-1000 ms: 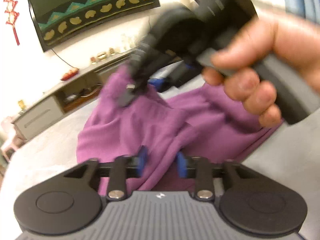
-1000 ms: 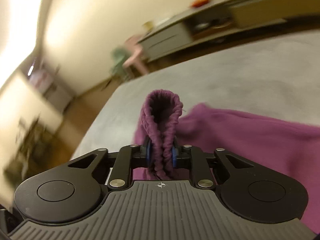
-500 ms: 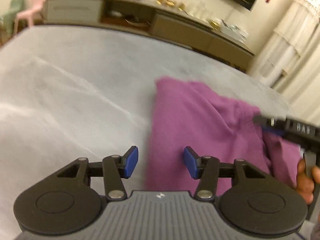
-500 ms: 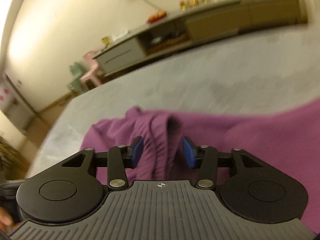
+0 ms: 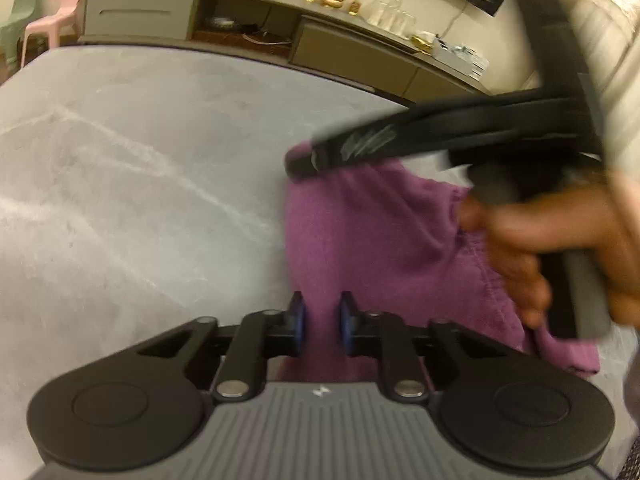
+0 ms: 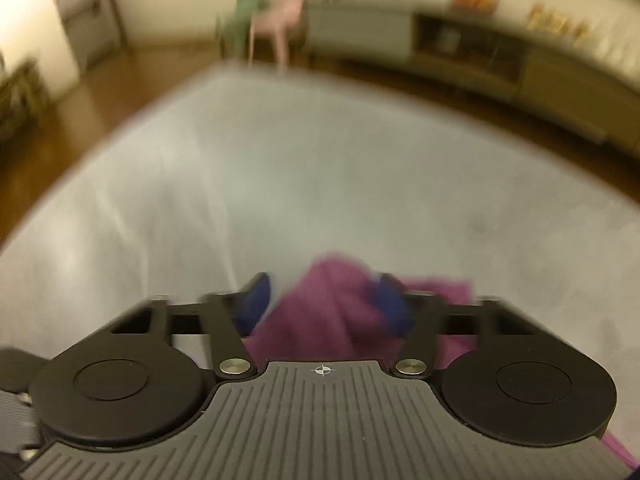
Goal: Fold clothes
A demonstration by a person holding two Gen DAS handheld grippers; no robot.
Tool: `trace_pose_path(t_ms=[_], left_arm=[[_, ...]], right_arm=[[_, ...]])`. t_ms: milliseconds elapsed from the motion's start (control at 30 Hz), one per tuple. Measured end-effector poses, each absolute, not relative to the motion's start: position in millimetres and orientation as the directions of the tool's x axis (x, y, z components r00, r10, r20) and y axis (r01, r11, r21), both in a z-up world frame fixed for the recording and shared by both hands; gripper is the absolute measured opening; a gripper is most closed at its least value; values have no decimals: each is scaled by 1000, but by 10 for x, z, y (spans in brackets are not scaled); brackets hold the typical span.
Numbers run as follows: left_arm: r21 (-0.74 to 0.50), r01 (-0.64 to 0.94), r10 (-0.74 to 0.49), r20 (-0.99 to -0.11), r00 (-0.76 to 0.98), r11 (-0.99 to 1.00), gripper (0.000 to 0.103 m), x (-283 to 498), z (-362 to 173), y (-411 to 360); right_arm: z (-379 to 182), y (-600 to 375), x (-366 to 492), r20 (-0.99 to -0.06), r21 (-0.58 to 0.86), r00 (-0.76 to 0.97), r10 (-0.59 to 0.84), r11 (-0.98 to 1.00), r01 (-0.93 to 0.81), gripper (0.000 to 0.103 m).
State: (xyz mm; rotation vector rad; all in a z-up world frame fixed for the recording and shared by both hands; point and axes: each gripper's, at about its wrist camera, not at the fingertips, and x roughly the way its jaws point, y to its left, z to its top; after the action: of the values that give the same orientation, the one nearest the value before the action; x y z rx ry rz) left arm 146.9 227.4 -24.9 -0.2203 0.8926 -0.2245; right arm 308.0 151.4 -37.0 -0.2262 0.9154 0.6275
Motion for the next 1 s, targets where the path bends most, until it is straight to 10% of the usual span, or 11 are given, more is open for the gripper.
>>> trace_pose_path(t_ms=[133, 267, 567, 833, 900, 1000], left_arm=[[-232, 116, -254, -754, 605, 966, 12, 1452, -276, 2253], [-237, 109, -254, -756, 603, 965, 12, 1448, -269, 2266], [-112, 1, -86, -757, 648, 994, 17, 1246, -106, 2220], [-151, -103, -27, -678, 734, 983, 26, 1127, 147, 2325], [-162, -114, -29, -688, 725, 980, 26, 1173, 125, 2373], [-152, -126, -18, -704, 710, 980, 26, 1222, 60, 2402]], right_arm=[[-393, 1335, 3176, -773, 82, 499, 390, 843, -532, 17], [-189, 756, 2758, -624, 216, 624, 470, 871, -441, 54], [119, -799, 1520, -534, 220, 787, 308, 950, -223, 64], [-150, -267, 1025, -531, 273, 697, 482, 876, -398, 56], [-357, 49, 1138, -604, 265, 648, 464, 884, -386, 20], [-526, 325, 1190, -623, 261, 621, 475, 875, -407, 21]])
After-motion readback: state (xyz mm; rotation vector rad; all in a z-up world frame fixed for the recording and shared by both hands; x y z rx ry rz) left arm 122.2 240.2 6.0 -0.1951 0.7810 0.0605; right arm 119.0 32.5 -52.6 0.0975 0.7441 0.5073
